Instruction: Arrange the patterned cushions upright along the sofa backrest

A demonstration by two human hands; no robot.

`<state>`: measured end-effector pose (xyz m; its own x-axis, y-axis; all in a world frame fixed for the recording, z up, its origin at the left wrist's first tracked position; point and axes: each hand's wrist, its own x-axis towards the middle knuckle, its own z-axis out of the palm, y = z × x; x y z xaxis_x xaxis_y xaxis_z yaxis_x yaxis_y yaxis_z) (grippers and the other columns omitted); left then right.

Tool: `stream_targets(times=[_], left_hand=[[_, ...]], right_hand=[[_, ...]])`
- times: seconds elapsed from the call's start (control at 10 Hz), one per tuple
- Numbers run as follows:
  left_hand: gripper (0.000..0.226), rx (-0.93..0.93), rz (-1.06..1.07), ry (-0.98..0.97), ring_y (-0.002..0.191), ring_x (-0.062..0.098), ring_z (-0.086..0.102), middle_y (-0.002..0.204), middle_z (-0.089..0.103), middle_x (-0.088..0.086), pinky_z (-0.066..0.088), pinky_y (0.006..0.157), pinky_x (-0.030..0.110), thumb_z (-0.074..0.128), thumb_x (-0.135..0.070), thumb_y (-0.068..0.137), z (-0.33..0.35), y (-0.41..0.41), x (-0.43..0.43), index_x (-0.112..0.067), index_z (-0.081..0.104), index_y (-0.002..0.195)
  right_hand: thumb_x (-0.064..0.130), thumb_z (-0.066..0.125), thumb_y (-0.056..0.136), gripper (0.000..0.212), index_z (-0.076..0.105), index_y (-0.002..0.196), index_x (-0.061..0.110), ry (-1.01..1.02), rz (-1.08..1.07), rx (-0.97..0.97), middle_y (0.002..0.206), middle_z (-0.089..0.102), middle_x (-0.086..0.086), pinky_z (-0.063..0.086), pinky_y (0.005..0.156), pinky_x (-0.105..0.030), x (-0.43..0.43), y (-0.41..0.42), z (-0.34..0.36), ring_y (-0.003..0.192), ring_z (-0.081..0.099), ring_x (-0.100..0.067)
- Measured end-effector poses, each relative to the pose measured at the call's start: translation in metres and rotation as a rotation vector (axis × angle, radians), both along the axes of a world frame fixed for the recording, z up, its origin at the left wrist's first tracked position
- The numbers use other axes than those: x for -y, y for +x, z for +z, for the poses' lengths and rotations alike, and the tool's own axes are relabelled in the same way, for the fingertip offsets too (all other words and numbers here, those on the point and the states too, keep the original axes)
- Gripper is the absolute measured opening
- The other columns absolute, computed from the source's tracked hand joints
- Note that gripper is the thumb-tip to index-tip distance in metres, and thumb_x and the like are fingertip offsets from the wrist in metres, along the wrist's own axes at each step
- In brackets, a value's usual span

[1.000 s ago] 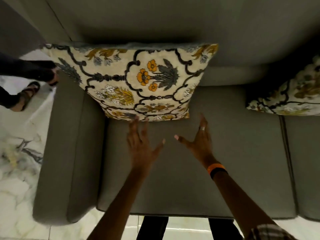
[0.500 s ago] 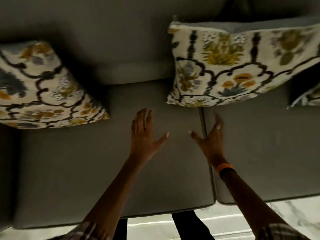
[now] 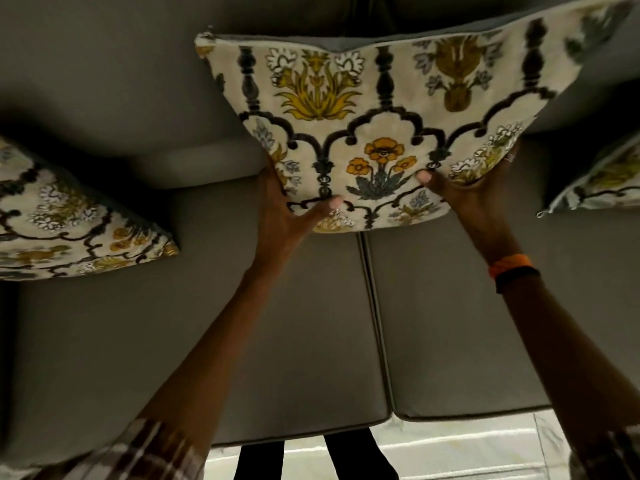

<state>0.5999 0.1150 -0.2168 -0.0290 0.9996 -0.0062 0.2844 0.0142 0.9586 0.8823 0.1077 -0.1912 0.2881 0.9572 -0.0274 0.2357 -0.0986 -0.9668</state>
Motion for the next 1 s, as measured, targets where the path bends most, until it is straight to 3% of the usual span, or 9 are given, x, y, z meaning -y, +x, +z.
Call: stream_targets(times=[0.1, 0.2, 0.3, 0.4, 0.5, 0.6, 0.7, 0.8, 1.0], left_hand=[[0.114, -0.019, 0.065, -0.023, 0.146, 0.017, 0.045, 0.157, 0.044, 0.002, 0.047, 0.117, 0.043, 0.089, -0.061, 0.065, -0.008, -0.005, 0.004, -0.029, 0.028, 0.156], [0.127, -0.063, 0.041, -0.11, 0.149, 0.019, 0.042, 0.163, 0.038, 0.008, 0.045, 0.117, 0.05, 0.088, -0.062, 0.066, -0.019, -0.008, 0.003, -0.011, 0.019, 0.159], [0.125, -0.091, 0.026, -0.086, 0.154, 0.021, 0.032, 0.168, 0.026, 0.01, 0.039, 0.122, 0.048, 0.088, -0.046, 0.074, -0.019, -0.008, 0.001, -0.012, 0.007, 0.161], [0.12, -0.121, 0.036, -0.019, 0.155, 0.02, 0.027, 0.17, 0.017, 0.011, 0.037, 0.122, 0.027, 0.088, -0.027, 0.08, -0.015, -0.006, 0.011, -0.01, 0.001, 0.161], [0.115, -0.199, 0.069, 0.004, 0.153, 0.013, 0.023, 0.169, 0.013, 0.011, 0.033, 0.118, 0.017, 0.085, -0.03, 0.084, -0.015, -0.008, 0.028, -0.018, 0.001, 0.161], [0.108, -0.369, 0.077, 0.008, 0.155, 0.027, 0.023, 0.169, 0.014, 0.012, 0.038, 0.119, 0.057, 0.076, -0.053, 0.085, -0.014, -0.018, 0.045, -0.026, 0.003, 0.16], [0.095, -0.648, 0.03, 0.066, 0.156, 0.038, 0.021, 0.168, 0.021, 0.018, 0.031, 0.118, 0.068, 0.054, -0.065, 0.089, -0.016, -0.032, 0.056, -0.017, 0.01, 0.16], [0.09, -0.84, -0.073, 0.098, 0.158, 0.037, 0.015, 0.169, 0.021, 0.017, 0.022, 0.122, 0.069, 0.045, -0.064, 0.092, -0.015, -0.054, 0.066, -0.017, 0.009, 0.16], [0.083, -0.92, -0.083, 0.248, 0.156, 0.039, 0.017, 0.166, 0.028, 0.019, 0.018, 0.123, 0.068, 0.049, -0.056, 0.094, 0.005, -0.11, 0.068, -0.017, 0.016, 0.16]], right_hand=[[0.033, 0.097, 0.074, 0.108, 0.033, 0.158, 0.012, -0.047, 0.022, -0.044, 0.154, 0.058, -0.006, 0.053, 0.113, -0.05, 0.003, -0.008, -0.01, 0.139, 0.06, -0.02], [0.043, 0.098, 0.068, 0.115, 0.033, 0.158, 0.013, -0.09, 0.011, -0.074, 0.152, 0.059, -0.005, 0.054, 0.11, -0.054, 0.002, -0.015, -0.017, 0.137, 0.061, -0.021], [0.038, 0.096, 0.07, 0.119, 0.025, 0.16, 0.01, -0.048, -0.043, -0.035, 0.157, 0.051, -0.008, 0.053, 0.113, -0.05, 0.006, -0.019, -0.018, 0.141, 0.057, -0.018], [0.027, 0.096, 0.073, 0.12, 0.018, 0.162, 0.008, -0.009, -0.134, 0.077, 0.164, 0.035, -0.015, 0.047, 0.12, -0.039, 0.031, -0.032, -0.023, 0.151, 0.041, -0.024], [0.038, 0.091, 0.076, 0.113, 0.019, 0.161, 0.021, -0.027, -0.219, 0.222, 0.169, 0.022, -0.014, 0.033, 0.123, -0.019, 0.061, -0.057, -0.029, 0.155, 0.027, -0.024], [0.041, 0.084, 0.082, 0.09, 0.029, 0.152, 0.029, 0.022, -0.201, 0.501, 0.167, 0.025, -0.018, 0.035, 0.122, -0.056, 0.083, -0.083, -0.037, 0.154, 0.028, -0.033], [0.047, 0.068, 0.088, 0.073, 0.036, 0.149, 0.021, 0.016, -0.031, 0.777, 0.164, 0.033, -0.023, 0.034, 0.119, -0.065, 0.09, -0.112, -0.046, 0.153, 0.029, -0.04], [0.047, 0.067, 0.087, 0.077, 0.037, 0.152, 0.018, -0.03, 0.135, 0.893, 0.165, 0.032, -0.026, 0.027, 0.123, -0.067, 0.095, -0.138, -0.046, 0.155, 0.026, -0.043], [0.046, 0.068, 0.09, 0.074, 0.04, 0.151, 0.014, 0.159, 0.271, 0.986, 0.161, 0.041, -0.025, 0.028, 0.123, -0.067, 0.08, -0.205, -0.027, 0.154, 0.033, -0.044]])
